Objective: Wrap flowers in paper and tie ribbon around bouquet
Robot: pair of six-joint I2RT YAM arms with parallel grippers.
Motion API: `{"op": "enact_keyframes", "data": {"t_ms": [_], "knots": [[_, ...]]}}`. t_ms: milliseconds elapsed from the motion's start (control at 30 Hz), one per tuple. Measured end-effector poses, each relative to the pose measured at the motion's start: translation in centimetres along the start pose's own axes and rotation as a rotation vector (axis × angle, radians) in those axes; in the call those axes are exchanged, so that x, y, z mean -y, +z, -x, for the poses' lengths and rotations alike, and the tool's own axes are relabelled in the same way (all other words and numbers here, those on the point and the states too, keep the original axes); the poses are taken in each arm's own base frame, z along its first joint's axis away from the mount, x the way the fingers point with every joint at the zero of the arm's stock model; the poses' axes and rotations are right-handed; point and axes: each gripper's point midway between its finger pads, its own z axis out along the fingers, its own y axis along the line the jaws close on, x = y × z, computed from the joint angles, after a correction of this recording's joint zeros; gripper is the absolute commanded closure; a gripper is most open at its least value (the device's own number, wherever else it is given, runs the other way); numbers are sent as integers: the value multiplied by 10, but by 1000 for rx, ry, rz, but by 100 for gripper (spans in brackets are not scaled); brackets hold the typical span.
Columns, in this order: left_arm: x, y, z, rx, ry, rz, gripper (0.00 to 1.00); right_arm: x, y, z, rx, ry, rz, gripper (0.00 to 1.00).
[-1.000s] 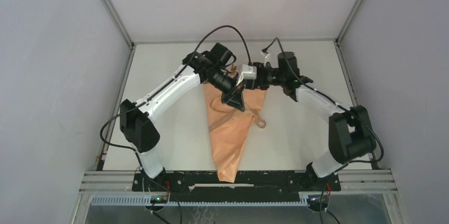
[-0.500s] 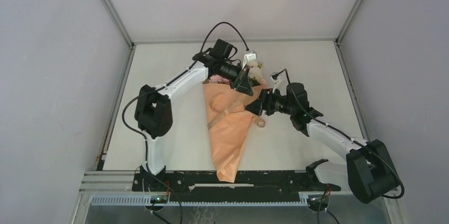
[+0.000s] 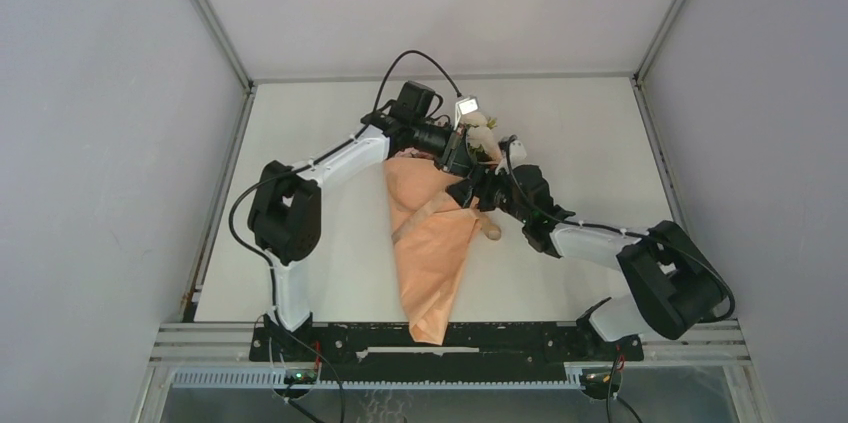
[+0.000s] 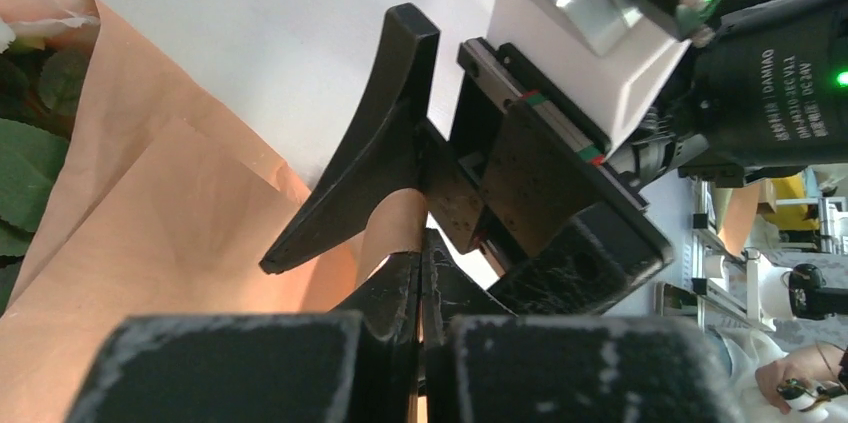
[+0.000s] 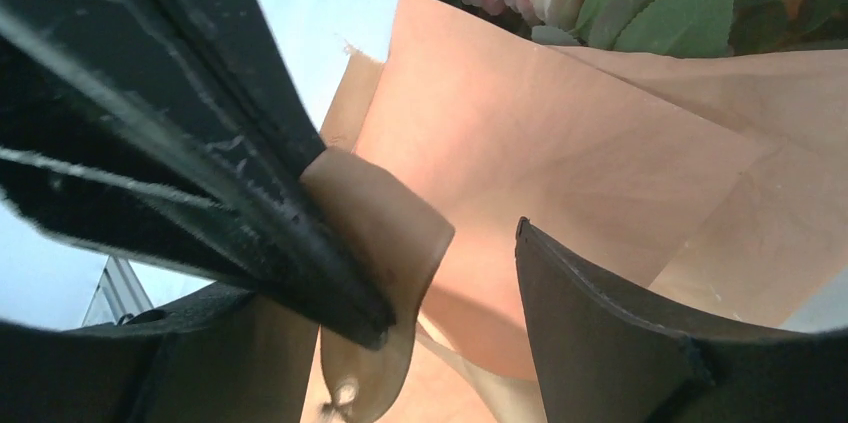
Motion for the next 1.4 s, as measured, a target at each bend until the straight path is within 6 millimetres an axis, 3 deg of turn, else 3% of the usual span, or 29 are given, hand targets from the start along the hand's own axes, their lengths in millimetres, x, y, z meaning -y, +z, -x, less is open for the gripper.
{"op": "enact_keyframes", "data": {"t_ms": [133,267,300,333,433,500,667,767,900,1067,1200,1267,1400], "knots": [[-3,1,-1,7,-2,4,100,4,11,-2,11,5,0,42],[-11,-2,0,22,1,25,100,-3,21,-1,19,11,38,83],[-13,-2,1,26,1,32,98,-5,23,-1,20,9,46,94],[-15,-4,3,33,2,40,92,-3,24,-4,12,21,39,100],[-17,-8,6,47,10,49,54,-2,25,-3,16,28,39,100],[-23,-11,9,55,33,74,36,-2,25,-2,14,32,44,100],[-35,-45,-6,4,98,139,21,12,24,0,7,58,8,100],[-51,-74,-18,-61,304,277,9,19,23,0,-2,68,-15,100],[-58,-93,-57,-192,522,365,1,21,24,2,-16,74,-27,100],[-72,-78,-101,-382,676,362,0,17,27,5,-31,78,-20,100],[-83,-65,-110,-463,750,378,3,16,29,8,-39,88,-11,100],[-91,-63,-111,-484,773,397,12,17,29,7,-47,103,-9,100],[-109,-64,-111,-525,802,450,47,21,29,5,-60,121,-14,100]]}}
